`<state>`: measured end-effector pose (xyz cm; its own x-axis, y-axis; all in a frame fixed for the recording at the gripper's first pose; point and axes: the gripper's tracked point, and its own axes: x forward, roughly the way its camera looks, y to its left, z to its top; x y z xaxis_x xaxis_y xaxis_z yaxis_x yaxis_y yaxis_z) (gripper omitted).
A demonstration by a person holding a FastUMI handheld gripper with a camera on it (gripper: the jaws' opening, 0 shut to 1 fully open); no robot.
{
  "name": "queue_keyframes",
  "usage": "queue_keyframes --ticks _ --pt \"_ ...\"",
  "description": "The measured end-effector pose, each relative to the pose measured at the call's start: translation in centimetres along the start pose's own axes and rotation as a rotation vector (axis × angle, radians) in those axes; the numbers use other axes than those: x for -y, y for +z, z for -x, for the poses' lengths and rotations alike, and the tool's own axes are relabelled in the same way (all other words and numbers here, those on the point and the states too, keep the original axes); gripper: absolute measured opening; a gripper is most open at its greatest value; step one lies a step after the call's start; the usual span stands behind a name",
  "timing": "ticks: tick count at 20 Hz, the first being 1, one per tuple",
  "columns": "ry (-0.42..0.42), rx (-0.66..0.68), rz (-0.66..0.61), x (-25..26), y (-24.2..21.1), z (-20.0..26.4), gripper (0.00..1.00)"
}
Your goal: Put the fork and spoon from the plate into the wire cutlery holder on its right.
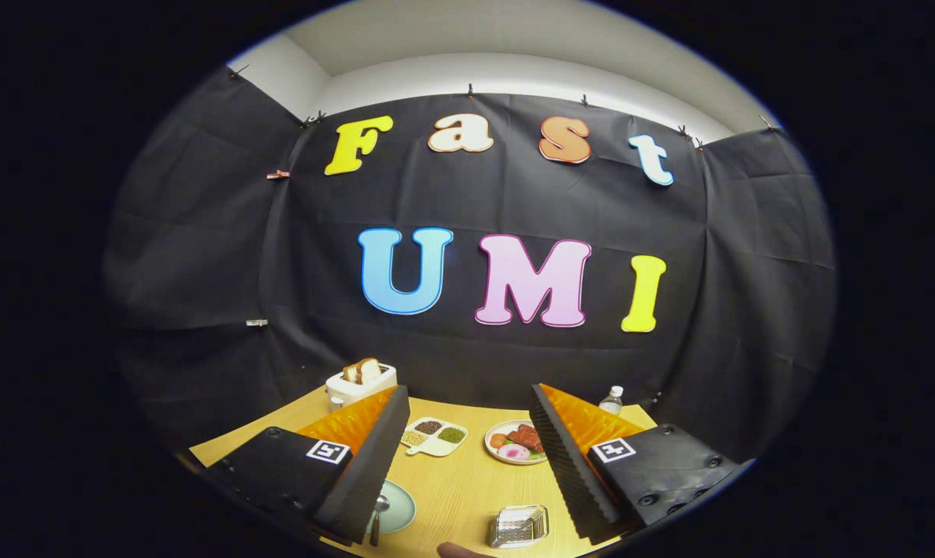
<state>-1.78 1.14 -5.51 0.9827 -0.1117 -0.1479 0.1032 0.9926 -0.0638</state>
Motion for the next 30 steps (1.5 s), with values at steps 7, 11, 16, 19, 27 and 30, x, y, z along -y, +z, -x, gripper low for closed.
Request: queue_keyframes --ticks 7,11,16,19,27,30 --pt "-0.007 -0.001 0.011 -1.6 -0.7 0.3 0.96" --pt "0.127 -0.127 0.052 -5.4 -4.5 -0.3 0.96" --pt "0.271 -0.418 -0.018 -9.5 -12.3 -0.1 0.97" --pt "0.304 -0.619 0.037 -10.9 -18.0 0.1 0.97" --pt "0.360 -0.959 0.116 -14.3 -30.9 -0.9 0.95" --pt "0.375 -1.016 0.183 -15.3 -34.4 -1.6 0.95"
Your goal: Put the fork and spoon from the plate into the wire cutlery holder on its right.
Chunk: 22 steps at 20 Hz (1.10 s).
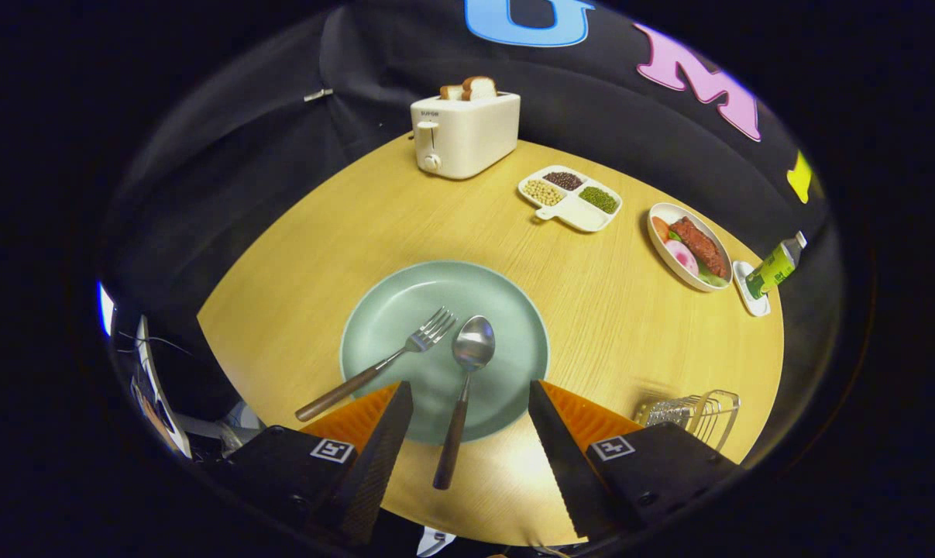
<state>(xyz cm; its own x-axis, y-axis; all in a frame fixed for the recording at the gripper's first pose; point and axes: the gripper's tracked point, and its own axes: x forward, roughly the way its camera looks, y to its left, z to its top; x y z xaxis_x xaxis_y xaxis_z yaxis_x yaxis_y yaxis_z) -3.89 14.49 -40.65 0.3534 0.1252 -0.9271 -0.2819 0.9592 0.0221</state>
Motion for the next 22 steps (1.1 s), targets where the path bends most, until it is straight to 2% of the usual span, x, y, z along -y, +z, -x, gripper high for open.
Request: queue_keyframes --ticks 2,5,8,9,12,13,14,16,20,22 --pt "0.016 -0.083 0.005 -0.3 -1.5 -1.8 0.92" --pt "0.003 -0.179 -0.002 0.0 -2.9 -3.4 0.78" --pt "0.001 -0.232 -0.035 0.0 -3.4 -4.4 0.77" --pt "0.004 -0.247 -0.035 -0.1 -3.5 -4.7 0.71" --pt "-0.016 -0.296 -0.015 0.1 -4.0 -5.2 0.40" --pt "-0.020 -0.311 -0.009 0.1 -4.2 -5.2 0.32" --pt "-0.033 -0.307 -0.001 0.4 -4.3 -5.5 0.31" --pt "-0.035 -0.323 -0.032 0.6 -3.9 -5.3 0.15" --pt "0.028 -0.357 -0.164 0.0 -3.5 -5.0 0.06" --pt "0.035 -0.334 -0.198 0.6 -3.0 -4.6 0.06"
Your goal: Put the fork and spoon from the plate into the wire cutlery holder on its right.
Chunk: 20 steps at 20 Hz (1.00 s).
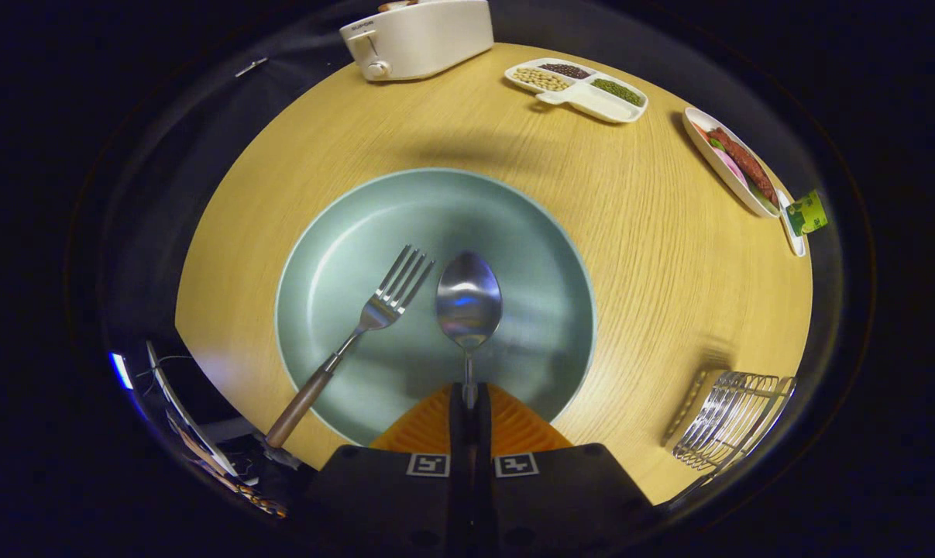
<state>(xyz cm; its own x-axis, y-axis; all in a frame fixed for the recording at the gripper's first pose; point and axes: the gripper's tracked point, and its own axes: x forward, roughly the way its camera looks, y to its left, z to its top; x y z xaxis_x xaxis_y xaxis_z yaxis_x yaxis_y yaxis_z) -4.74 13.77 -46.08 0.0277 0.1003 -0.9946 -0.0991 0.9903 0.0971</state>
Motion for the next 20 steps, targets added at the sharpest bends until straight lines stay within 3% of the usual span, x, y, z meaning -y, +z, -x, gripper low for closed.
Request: queue_keyframes --ticks 5,9,14,20 --pt "0.082 0.041 -0.068 0.3 0.4 4.3 0.06" --pt "0.108 0.078 -0.088 3.6 0.5 9.7 0.06" --pt "0.043 0.072 -0.069 12.9 -0.9 16.2 0.06" --pt "-0.015 -0.032 -0.030 19.9 -5.7 17.5 0.06"
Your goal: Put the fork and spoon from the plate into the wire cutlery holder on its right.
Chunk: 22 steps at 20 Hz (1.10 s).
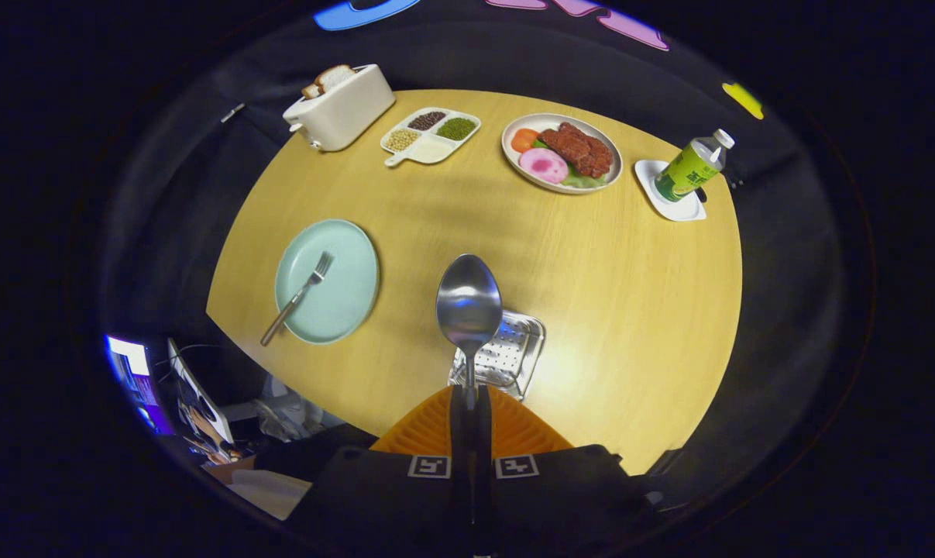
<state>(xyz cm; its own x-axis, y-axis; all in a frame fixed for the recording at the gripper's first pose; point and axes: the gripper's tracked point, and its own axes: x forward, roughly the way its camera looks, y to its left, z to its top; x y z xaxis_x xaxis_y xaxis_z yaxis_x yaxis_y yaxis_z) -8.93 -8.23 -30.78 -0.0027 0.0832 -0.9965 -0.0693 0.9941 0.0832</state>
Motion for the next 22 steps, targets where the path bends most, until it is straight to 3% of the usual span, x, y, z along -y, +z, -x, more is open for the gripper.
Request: queue_keyframes --ticks 5,11,16,18,19,20,21,22 --pt "0.052 -0.154 0.026 0.4 -3.8 -3.4 0.06" --pt "0.095 -0.248 -0.007 0.0 -3.4 -5.6 0.07" --pt "0.095 -0.237 -0.053 0.5 -2.1 -5.6 0.18" --pt "0.088 -0.191 -0.048 0.9 -1.1 -4.7 0.31" --pt "0.092 -0.158 -0.044 0.9 -0.6 -3.9 0.49" --pt "0.099 -0.122 -0.046 0.9 0.0 -3.0 0.58" --pt "0.106 -0.077 -0.057 0.7 0.4 -1.9 0.81" --pt "0.106 -0.028 -0.075 0.7 1.1 -0.7 0.90"
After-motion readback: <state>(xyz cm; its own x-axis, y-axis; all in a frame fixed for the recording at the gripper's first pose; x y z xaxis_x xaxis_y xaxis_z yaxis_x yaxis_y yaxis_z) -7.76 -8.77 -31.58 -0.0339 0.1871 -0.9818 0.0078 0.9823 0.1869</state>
